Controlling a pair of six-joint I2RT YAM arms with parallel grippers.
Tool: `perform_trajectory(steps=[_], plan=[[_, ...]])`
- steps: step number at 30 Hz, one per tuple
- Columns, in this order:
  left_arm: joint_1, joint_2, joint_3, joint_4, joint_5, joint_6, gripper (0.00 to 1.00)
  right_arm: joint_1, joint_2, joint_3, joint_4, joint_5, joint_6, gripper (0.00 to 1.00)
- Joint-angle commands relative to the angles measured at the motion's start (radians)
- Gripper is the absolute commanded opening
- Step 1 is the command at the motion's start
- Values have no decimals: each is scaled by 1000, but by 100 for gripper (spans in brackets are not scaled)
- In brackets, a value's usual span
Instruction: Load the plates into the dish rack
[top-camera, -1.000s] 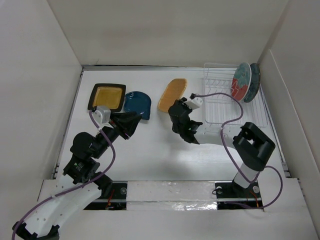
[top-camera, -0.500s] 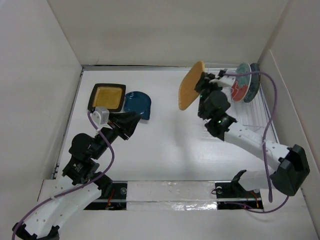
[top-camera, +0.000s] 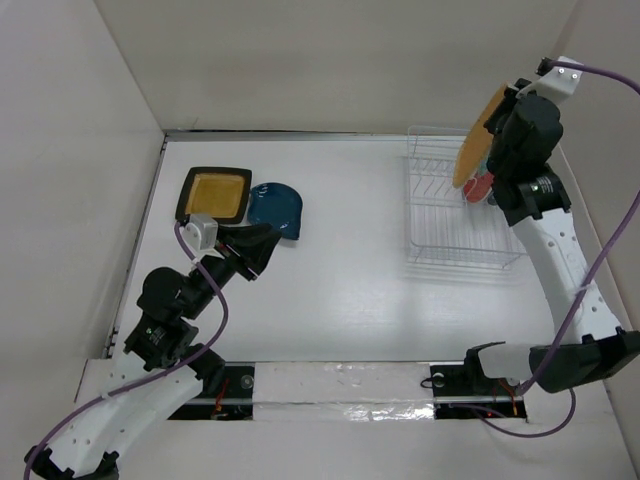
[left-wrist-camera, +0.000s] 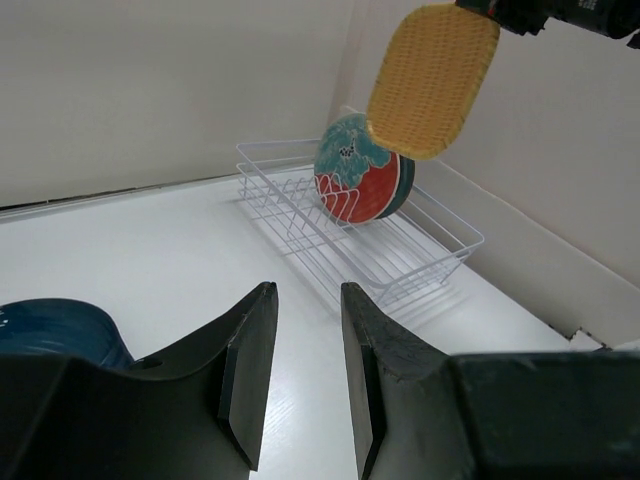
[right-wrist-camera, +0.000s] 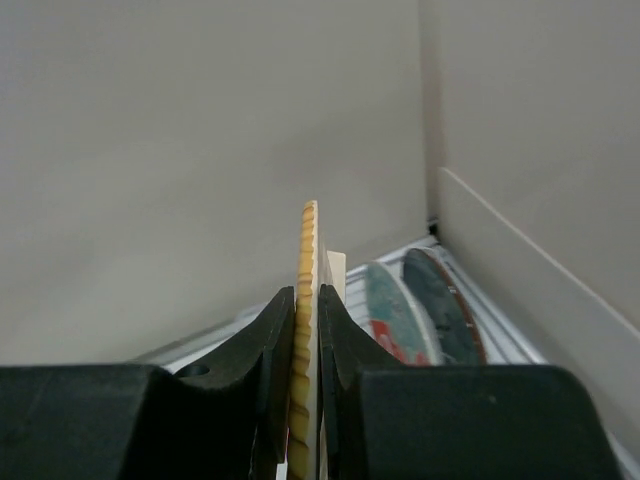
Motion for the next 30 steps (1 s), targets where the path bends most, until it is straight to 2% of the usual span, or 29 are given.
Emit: perform_trajectory(steps=[1,4,6,10,14,17,20,23,24,26,27,30], plan=[[-5,11,13,48,17,-5,28,-100,65,83,-153,-239,2,0],[-5,18,13,49,17,-5,28,-193,134,178,-220,-399,-20,0],[-5,31,11,48,17,-3,28,-243,202,253,-271,-452,-51,0],[-5,45,14,46,23,-3,28,-286,250,247,-234,-556,-75,0],[-5,36,11,44,11,0,28,-315,299,249,-200,-579,-101,0],[-5,44,13,44,15,0,28,-344,384,352,-254,-633,-133,0],[-5,44,14,44,14,0,28,-353,432,398,-303,-615,-155,0],[-5,44,14,44,11,2,28,-341,364,251,-136,-569,-156,0],[-5,47,13,44,14,2,28,-341,344,156,-27,-561,-149,0],[-5,48,13,45,15,2,28,-341,299,85,74,-546,-126,0],[-5,48,13,44,11,2,28,-330,285,53,185,-549,-123,0],[-5,50,13,43,4,5,28,-321,267,-18,304,-515,-117,0]])
